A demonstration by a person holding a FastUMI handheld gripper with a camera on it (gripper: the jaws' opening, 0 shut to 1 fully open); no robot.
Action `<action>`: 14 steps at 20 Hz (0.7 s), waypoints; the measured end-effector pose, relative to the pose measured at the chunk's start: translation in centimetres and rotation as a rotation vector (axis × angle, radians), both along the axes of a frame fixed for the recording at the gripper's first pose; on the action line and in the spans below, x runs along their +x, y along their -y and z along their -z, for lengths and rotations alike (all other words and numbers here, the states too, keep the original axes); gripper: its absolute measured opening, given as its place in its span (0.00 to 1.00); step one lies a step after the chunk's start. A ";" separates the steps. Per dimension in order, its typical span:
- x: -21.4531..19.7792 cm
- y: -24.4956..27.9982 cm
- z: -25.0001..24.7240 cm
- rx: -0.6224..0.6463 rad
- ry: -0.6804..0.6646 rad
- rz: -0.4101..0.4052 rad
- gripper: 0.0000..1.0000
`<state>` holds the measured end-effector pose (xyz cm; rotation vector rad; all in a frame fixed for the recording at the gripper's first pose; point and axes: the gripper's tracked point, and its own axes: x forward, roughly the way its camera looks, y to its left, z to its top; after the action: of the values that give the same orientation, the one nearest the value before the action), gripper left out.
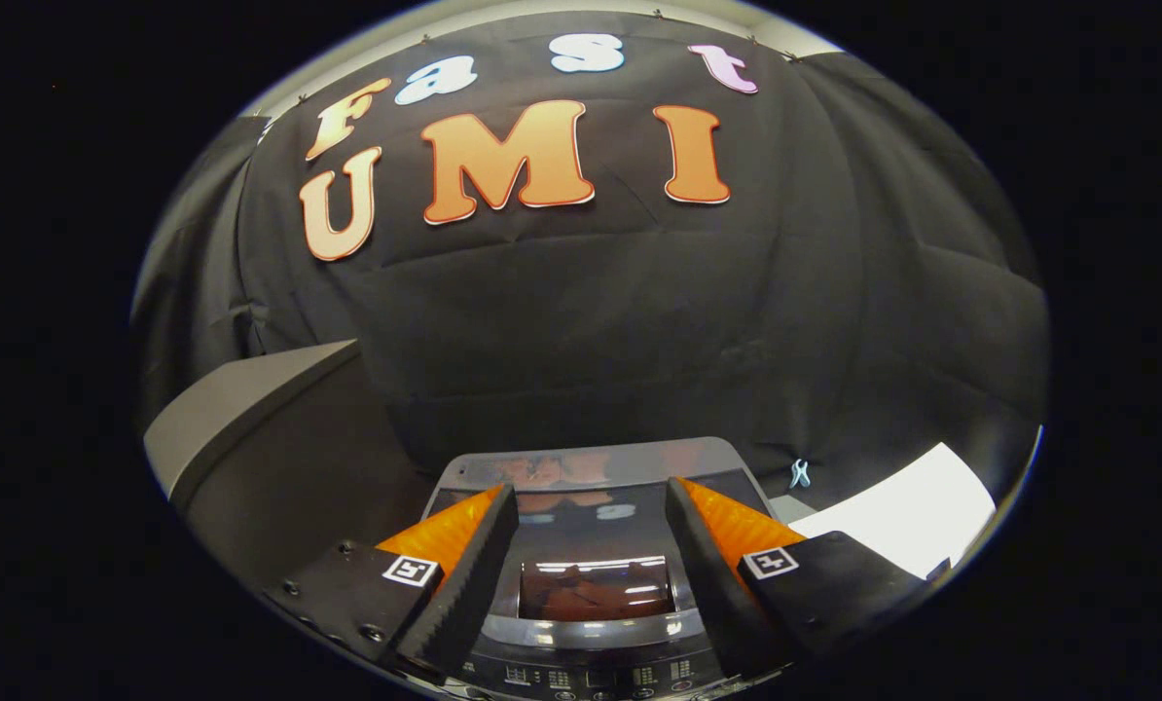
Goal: Put the clothes into the washing machine and then close the washing machine lid.
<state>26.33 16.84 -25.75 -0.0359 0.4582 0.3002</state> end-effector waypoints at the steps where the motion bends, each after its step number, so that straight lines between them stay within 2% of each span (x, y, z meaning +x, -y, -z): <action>1: -0.2 -0.1 -0.1 -0.002 -0.001 -0.002 0.98; 7: -1.5 -0.7 -4.0 0.022 0.063 0.016 0.98; 11: -3.6 -0.4 -8.9 0.008 0.137 0.065 0.98; 14: -5.3 -0.3 -13.1 0.049 0.180 0.093 0.98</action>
<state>21.01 17.14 -12.61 0.0065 0.2727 0.2147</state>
